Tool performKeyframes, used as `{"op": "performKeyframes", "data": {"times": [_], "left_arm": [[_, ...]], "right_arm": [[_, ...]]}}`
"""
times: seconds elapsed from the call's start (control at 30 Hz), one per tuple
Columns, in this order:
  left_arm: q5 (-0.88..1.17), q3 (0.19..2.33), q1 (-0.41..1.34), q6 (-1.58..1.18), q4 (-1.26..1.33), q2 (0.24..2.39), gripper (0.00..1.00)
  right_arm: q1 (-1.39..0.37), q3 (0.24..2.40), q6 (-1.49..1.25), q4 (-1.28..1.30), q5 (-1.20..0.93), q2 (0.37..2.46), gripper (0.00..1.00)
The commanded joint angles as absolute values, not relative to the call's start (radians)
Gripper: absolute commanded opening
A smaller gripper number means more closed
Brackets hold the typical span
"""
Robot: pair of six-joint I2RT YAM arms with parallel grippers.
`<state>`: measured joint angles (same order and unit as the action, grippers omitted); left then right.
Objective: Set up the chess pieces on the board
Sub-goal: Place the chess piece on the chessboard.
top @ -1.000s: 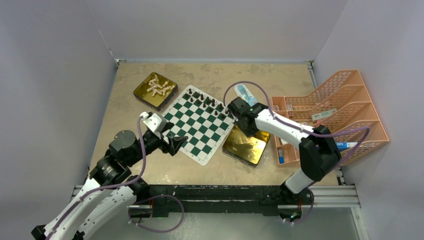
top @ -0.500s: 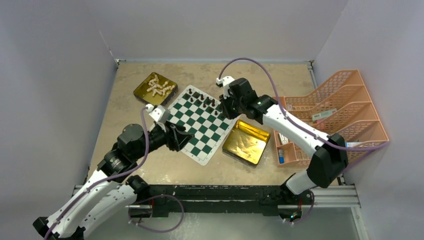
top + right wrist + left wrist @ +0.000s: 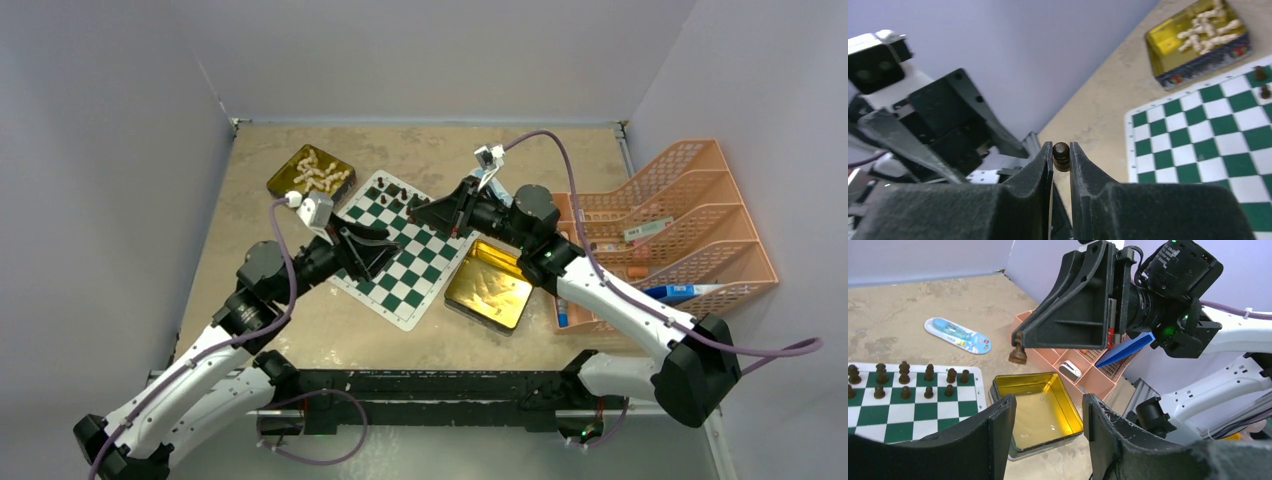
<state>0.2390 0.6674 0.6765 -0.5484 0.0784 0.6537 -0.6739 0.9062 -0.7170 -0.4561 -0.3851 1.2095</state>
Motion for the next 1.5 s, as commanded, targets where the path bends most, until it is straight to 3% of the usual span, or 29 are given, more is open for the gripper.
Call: {"op": "performKeyframes", "data": {"times": [0.0, 0.57, 0.63, 0.77, 0.87, 1.03, 1.2, 1.47], "left_arm": [[0.302, 0.715, 0.677, -0.435, 0.232, 0.718, 0.51], [0.324, 0.774, 0.677, -0.308, 0.258, 0.822, 0.40], [0.328, 0.777, 0.677, -0.300, 0.254, 0.821, 0.33], [0.335, 0.778, 0.677, -0.269, 0.231, 0.808, 0.09], [0.344, 0.777, 0.677, -0.220, 0.201, 0.792, 0.00], [0.414, 0.788, 0.678, -0.096, 0.124, 0.765, 0.00], [0.573, 0.795, 0.678, 0.033, 0.048, 0.764, 0.00], [0.630, 0.791, 0.677, 0.105, 0.023, 0.765, 0.00]], "right_arm": [[-0.675, 0.873, -0.904, -0.731, -0.487, 1.195, 0.17], [-0.701, 0.841, -0.966, -0.851, -0.604, 1.238, 0.16], [-0.703, 0.836, -0.956, -0.841, -0.586, 1.229, 0.16], [-0.704, 0.833, -0.946, -0.825, -0.591, 1.219, 0.17], [-0.704, 0.838, -0.921, -0.820, -0.622, 1.215, 0.22], [-0.703, 0.949, -0.593, -0.450, -0.636, 1.180, 0.34], [-0.703, 0.996, -0.481, -0.335, -0.632, 1.099, 0.45], [-0.703, 1.160, -0.329, -0.055, -0.675, 1.182, 0.45]]}}
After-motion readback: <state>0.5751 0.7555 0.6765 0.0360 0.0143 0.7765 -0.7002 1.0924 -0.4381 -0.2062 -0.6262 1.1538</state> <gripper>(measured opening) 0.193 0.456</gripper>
